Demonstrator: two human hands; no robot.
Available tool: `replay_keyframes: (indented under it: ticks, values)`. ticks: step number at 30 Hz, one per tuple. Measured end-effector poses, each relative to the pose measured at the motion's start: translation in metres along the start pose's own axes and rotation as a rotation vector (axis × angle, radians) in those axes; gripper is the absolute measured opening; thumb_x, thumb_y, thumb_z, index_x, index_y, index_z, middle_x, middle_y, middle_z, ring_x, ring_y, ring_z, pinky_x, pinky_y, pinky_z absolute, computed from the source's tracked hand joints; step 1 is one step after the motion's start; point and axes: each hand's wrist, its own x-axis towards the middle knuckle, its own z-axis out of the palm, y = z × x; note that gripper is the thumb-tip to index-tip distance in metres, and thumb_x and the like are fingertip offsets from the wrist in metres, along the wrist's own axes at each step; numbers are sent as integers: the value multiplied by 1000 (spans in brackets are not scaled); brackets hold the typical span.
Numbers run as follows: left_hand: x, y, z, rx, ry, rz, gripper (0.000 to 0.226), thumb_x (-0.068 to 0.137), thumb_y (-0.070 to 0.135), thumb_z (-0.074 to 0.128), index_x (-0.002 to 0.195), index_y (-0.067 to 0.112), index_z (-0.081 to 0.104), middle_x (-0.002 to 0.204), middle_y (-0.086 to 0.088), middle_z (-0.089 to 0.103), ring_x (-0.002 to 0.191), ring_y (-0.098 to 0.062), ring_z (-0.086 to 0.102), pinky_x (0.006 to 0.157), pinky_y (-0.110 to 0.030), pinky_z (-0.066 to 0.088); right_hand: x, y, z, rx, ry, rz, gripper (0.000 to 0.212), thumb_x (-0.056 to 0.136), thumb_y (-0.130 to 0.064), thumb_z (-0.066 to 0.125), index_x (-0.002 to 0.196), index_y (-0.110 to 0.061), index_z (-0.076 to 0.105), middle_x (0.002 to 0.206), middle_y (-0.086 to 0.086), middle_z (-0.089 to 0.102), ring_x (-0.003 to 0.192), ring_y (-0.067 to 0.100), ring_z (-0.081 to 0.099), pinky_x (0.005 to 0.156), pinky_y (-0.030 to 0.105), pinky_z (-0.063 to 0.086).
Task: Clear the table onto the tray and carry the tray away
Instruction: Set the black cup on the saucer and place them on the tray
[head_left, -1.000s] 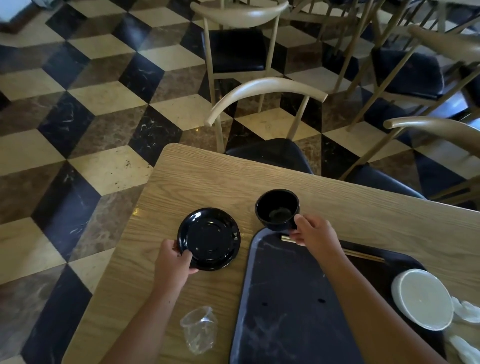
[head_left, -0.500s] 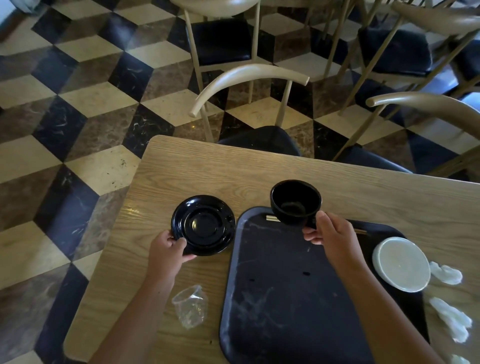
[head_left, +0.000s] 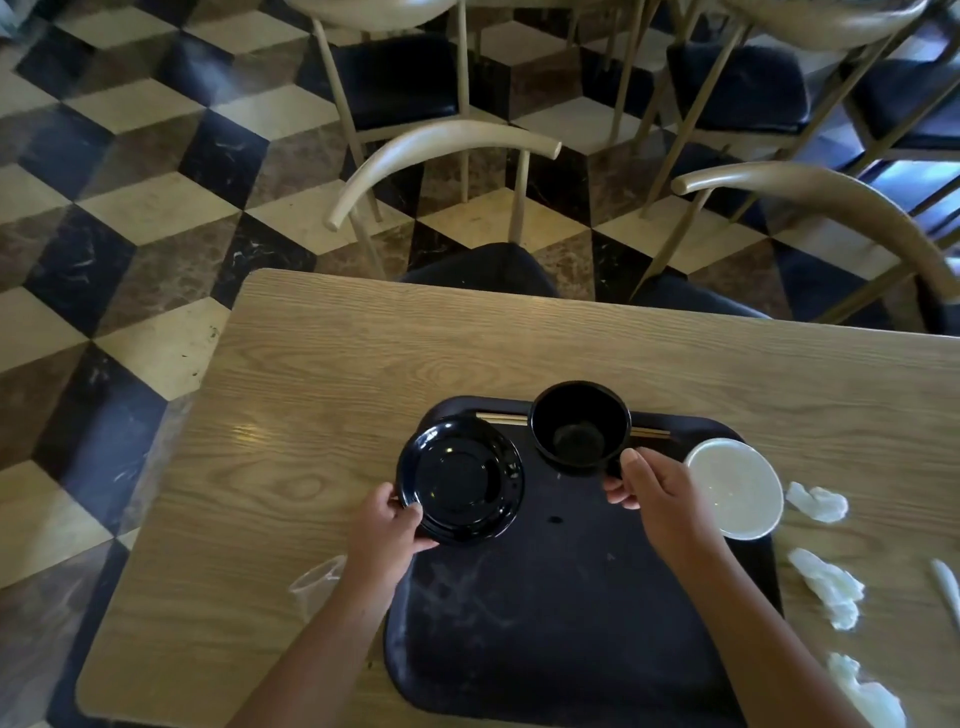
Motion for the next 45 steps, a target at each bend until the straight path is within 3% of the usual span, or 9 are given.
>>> replay_keyframes:
  ticks: [3,7,11,16,20,26,31,35,45]
  values:
    - [-4,-2,18,-12,-38,6,27,93,-7,48,88,18,52,100,-24,60,95,-33,64,60,-39,60,-5,11,-7,-25,6,4,40,102,-28,44,73,-13,68,75,3,73,74,20,69,78,53,56]
    - [-1,-6,34,23,-72,3,19,93,-9,47,89,8,54,87,-13,55,85,-27,62,54,-32,60,-12,21,-12,-20,-10,19,39,101,-30,45,73,-17,69,75,4,74,76,20,70,78,50,57]
    - [5,-13,42,45,-94,-31,14,93,-5,51,105,-1,57,87,-11,53,86,-23,62,61,-36,62,-16,25,-10,-14,-37,28,38,101,-29,46,74,-18,70,76,3,74,77,20,70,79,49,57]
    - [13,-17,43,72,-70,-68,38,94,-3,53,131,2,48,97,-10,53,102,-30,63,67,-40,62,-16,25,2,-51,-88,62,36,101,-28,47,76,-18,70,78,0,74,77,13,70,75,48,58]
    - [19,-15,41,160,-75,-55,51,95,1,53,143,7,37,95,-11,52,98,-30,64,70,-43,61,-12,24,17,-87,-131,67,37,100,-28,46,74,-19,71,76,-1,75,75,10,69,78,42,57]
    - [27,-12,40,207,-86,-66,29,95,1,55,121,10,47,92,-14,52,90,-37,66,68,-47,61,-6,28,35,-76,-246,89,36,102,-26,44,80,-16,72,81,3,75,78,11,69,81,37,57]
    - [30,-16,39,165,-108,-101,52,95,3,55,144,5,36,92,-8,55,79,-25,65,52,-30,59,-1,40,38,-47,-311,132,36,103,-26,43,85,-16,72,87,4,75,86,16,69,85,40,56]
    - [33,-19,38,156,-98,-123,52,95,4,55,144,5,37,91,-4,55,71,-22,65,51,-32,59,12,47,33,-54,-427,191,33,104,-28,44,91,-12,70,91,6,73,91,26,67,87,43,55]
    - [38,-22,36,212,-107,-108,51,94,5,57,142,6,40,89,-5,51,66,-23,66,51,-33,59,47,17,29,-219,-665,200,34,104,-26,42,81,-8,59,81,7,64,73,16,61,70,29,53]
